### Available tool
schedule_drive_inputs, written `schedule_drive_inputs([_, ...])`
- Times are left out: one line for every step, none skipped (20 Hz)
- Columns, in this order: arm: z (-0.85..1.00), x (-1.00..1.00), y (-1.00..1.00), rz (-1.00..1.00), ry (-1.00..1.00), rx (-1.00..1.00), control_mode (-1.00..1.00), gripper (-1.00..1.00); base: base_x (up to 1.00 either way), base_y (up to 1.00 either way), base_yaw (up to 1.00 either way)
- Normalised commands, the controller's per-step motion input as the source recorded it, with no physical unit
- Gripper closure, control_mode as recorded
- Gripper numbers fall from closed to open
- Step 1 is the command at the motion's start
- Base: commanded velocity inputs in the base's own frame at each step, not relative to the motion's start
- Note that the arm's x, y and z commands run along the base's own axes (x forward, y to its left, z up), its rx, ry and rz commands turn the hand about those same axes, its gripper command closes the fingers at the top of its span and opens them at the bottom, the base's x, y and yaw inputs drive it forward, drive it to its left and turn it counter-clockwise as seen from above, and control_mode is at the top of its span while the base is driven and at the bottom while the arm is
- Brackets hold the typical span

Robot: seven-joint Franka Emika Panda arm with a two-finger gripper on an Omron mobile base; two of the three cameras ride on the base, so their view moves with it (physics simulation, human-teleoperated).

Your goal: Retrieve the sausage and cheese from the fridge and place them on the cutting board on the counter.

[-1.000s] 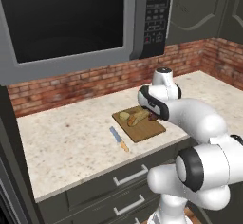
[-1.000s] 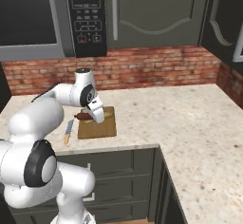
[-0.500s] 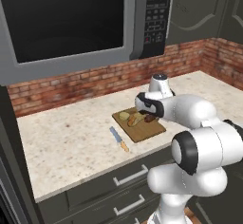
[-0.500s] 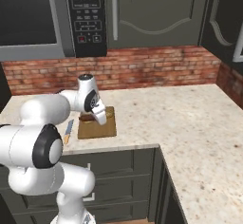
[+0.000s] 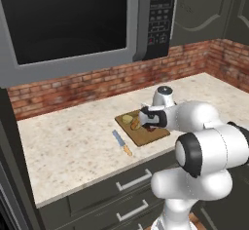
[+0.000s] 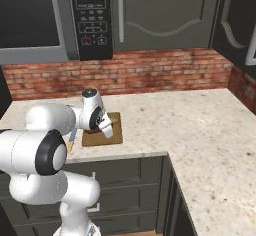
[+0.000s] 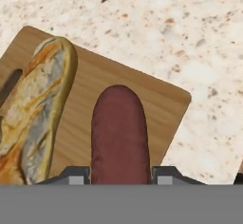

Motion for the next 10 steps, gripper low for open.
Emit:
schedule_drive_inputs([-0.31, 0.26, 0.00, 0.00, -0.01, 0.00, -1.00, 1.00, 0.00, 0.00, 0.00])
schedule_drive_inputs([-0.25, 0.33, 0.00, -0.01, 0.00, 0.00, -1.00, 1.00, 0.00, 0.00, 0.00])
schedule_drive_inputs([-0.19, 0.35, 0.00, -0.01, 0.00, 0.00, -1.00, 1.00, 0.00, 0.00, 0.00])
schedule_drive_inputs([-0.11, 0.36, 0.00, -0.02, 0.00, 0.00, -1.00, 1.00, 0.00, 0.00, 0.00])
schedule_drive_inputs([-0.09, 0.49, 0.00, -0.04, 0.00, 0.00, -1.00, 1.00, 0.00, 0.00, 0.00])
schedule_drive_inputs([-0.01, 0.49, 0.00, -0.05, 0.00, 0.00, -1.00, 1.00, 0.00, 0.00, 0.00])
schedule_drive_inputs([0.00, 0.41, 0.01, -0.07, 0.00, 0.00, -1.00, -1.00, 0.00, 0.00, 0.00])
schedule_drive_inputs([0.00, 0.26, 0.02, -0.10, 0.05, 0.01, -1.00, -1.00, 0.00, 0.00, 0.00])
schedule_drive_inputs([0.09, 0.00, 0.00, -0.12, 0.07, 0.00, -1.00, -1.00, 0.00, 0.00, 0.00])
schedule_drive_inputs([0.05, 0.00, 0.00, -0.11, 0.05, 0.00, -1.00, -1.00, 0.00, 0.00, 0.00])
